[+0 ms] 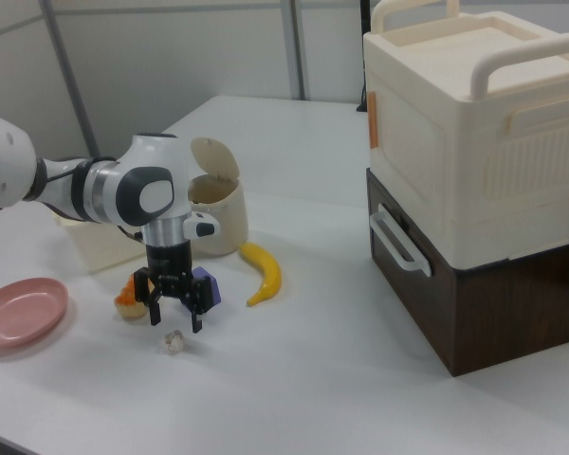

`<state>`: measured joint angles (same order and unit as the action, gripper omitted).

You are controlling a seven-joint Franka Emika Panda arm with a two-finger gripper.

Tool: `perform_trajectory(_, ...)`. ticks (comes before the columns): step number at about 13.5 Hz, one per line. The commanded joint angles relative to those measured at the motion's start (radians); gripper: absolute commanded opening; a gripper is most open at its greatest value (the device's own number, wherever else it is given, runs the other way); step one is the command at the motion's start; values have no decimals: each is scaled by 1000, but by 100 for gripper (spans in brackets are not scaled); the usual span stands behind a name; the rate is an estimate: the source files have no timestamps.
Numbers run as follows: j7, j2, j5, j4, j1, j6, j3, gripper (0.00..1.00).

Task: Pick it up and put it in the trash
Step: 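Lower the gripper onto the small clear cube and close it, then lift the clear cube and carry it over the cream trash bin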

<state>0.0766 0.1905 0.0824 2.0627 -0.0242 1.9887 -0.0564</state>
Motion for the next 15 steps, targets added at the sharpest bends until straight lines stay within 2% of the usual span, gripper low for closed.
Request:
perform_trajectory(1, 15, 7, 46, 43, 21, 30, 4, 85)
perform_trajectory(2, 15, 9, 48, 44, 26, 30, 4, 78)
perform_trajectory(4, 49, 9, 50, 44, 26, 27, 4, 49)
perform_trajectory(5, 89, 9, 50, 44, 26, 22, 4, 30)
perform_trajectory(8, 94, 3, 48, 33, 26, 22, 4, 6)
perform_trajectory(10, 89, -3, 46, 21, 27, 22, 4, 6)
perform_trajectory(11, 83, -8, 46, -16, 29, 19, 4, 6)
perform_trajectory(14, 63, -5, 31, -158, 30, 30, 3, 10)
perform_trajectory(15, 42, 4, 27, -244, 30, 47, 1, 10)
